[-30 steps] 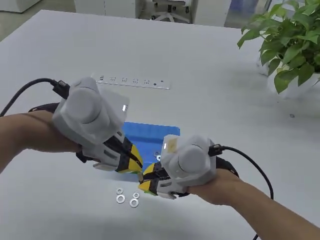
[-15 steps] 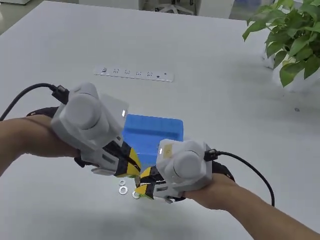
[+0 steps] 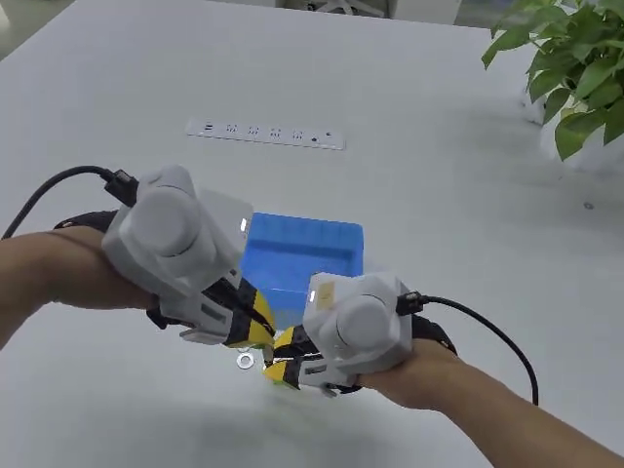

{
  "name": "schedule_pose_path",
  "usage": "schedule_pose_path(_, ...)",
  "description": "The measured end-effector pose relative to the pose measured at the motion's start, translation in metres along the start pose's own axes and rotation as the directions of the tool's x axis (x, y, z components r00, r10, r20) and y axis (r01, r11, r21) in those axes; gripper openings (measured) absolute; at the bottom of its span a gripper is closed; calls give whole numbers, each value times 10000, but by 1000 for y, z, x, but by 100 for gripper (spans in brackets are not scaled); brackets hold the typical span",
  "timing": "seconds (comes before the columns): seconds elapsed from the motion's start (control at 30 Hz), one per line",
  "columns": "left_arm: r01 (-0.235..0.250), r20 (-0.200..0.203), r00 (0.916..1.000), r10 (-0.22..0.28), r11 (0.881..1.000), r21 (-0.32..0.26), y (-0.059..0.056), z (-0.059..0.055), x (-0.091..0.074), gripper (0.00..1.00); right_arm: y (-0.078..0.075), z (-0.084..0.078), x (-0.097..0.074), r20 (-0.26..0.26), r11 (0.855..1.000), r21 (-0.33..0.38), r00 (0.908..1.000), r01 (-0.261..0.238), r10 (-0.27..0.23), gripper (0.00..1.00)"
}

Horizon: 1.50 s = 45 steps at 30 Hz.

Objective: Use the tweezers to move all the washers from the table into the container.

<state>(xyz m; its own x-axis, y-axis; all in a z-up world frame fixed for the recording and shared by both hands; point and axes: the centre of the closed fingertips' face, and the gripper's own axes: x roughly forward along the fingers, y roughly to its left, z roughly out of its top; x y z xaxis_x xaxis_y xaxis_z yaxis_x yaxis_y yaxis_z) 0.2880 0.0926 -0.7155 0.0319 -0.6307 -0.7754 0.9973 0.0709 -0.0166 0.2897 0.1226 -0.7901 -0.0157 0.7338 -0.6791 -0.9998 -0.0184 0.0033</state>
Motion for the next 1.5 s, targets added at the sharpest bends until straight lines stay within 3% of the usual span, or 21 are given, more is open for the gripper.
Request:
schedule_pose_path(0.3, 70, -133, 9999, -71, 10000, -29, -1, -5, 4, 6, 3, -2, 2, -20, 9999, 72, 10000, -76, 77, 12)
schedule_pose_path(0.73, 12, -22, 10000, -12, 9999, -110, 3, -3, 4, 6, 1, -2, 2, -52, 10000, 79, 10000, -4, 5, 11)
schedule_pose_path(1.5, 65, 51, 10000, -64, 9998, -171, -3, 1, 1, 6, 6, -1, -1, -163, 9999, -110, 9998, -132, 130, 9)
